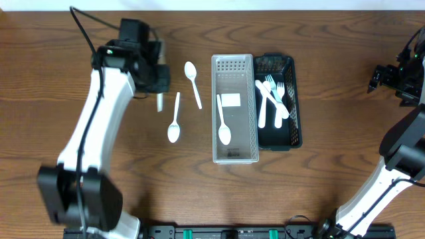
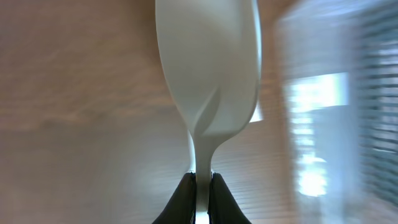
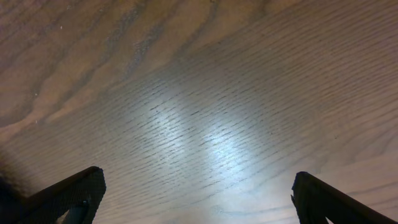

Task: Pack container
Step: 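Lift the white spoon and release it into the grey basket, then move the left gripper to the lower white spoon and grasp it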

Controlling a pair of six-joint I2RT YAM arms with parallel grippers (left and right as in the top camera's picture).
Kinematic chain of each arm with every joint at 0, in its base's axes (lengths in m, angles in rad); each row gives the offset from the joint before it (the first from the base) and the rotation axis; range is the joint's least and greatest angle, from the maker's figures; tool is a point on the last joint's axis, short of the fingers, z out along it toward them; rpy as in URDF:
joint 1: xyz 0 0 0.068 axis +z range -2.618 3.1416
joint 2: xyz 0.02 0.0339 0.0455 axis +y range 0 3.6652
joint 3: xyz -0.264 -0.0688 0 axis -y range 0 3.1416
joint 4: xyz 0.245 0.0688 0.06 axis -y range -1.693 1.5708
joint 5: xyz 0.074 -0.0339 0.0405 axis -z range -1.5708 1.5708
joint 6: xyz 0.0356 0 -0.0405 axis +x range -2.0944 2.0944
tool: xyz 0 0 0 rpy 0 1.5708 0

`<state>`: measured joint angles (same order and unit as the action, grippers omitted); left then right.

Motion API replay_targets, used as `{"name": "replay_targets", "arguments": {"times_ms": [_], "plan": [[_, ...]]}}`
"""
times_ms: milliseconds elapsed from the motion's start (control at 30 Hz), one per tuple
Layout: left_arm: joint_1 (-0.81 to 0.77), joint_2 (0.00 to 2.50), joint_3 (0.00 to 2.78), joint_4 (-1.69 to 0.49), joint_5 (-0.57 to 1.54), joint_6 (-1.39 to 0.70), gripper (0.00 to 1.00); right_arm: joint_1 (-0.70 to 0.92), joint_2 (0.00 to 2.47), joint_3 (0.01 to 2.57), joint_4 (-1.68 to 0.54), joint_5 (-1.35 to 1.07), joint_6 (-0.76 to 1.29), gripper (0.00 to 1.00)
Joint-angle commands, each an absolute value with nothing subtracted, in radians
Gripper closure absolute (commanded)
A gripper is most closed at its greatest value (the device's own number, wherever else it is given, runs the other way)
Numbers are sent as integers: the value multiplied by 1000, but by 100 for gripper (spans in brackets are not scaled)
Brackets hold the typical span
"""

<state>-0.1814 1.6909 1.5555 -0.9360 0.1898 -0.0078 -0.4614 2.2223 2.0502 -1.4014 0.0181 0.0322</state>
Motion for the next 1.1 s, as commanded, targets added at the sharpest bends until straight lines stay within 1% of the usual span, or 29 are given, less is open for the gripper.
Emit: {"name": "replay_targets", "arguments": {"times_ms": [0, 200, 267, 300, 367, 433, 467, 500, 533, 633, 700, 800, 833, 933, 1067], "plan": [[-297, 1649, 1564, -921, 255, -85, 94, -459, 2217, 2050, -1402, 18, 18, 1], [-501, 1654, 1563, -850, 253, -250, 93, -459, 2217, 2050, -1402, 18, 18, 1], [-535, 1660, 1563, -835, 250, -305, 92, -459, 2217, 2050, -1402, 18, 18, 1], [-548, 1663, 1563, -828, 250, -327, 90, -459, 2217, 2050, -1402, 18, 18, 1], [-563, 1671, 1562, -821, 250, -351, 68, -459, 2217, 2050, -1402, 18, 18, 1], [-570, 1681, 1562, -822, 250, -351, 67, -459, 2217, 2050, -1402, 18, 18, 1], [-571, 1686, 1562, -823, 250, -350, 62, -459, 2217, 2050, -1402, 18, 18, 1], [-571, 1690, 1562, -823, 250, -350, 54, -459, 2217, 2050, -1402, 18, 18, 1], [-571, 1693, 1562, -823, 250, -350, 49, -459, 2217, 2050, -1402, 18, 18, 1], [-561, 1694, 1562, -812, 238, -311, 44, -459, 2217, 2050, -1402, 18, 18, 1], [-543, 1688, 1562, -805, 184, -280, 41, -459, 2217, 2050, -1402, 18, 18, 1], [-490, 1669, 1562, -814, 60, -260, 27, -459, 2217, 2050, -1402, 18, 18, 1], [-466, 1663, 1562, -822, 35, -237, 24, -459, 2217, 2050, -1402, 18, 18, 1], [-391, 1658, 1562, -862, 3, -147, 22, -459, 2217, 2050, -1402, 18, 18, 1], [-295, 1669, 1551, -932, 2, -80, 22, -459, 2217, 2050, -1402, 18, 18, 1]]}}
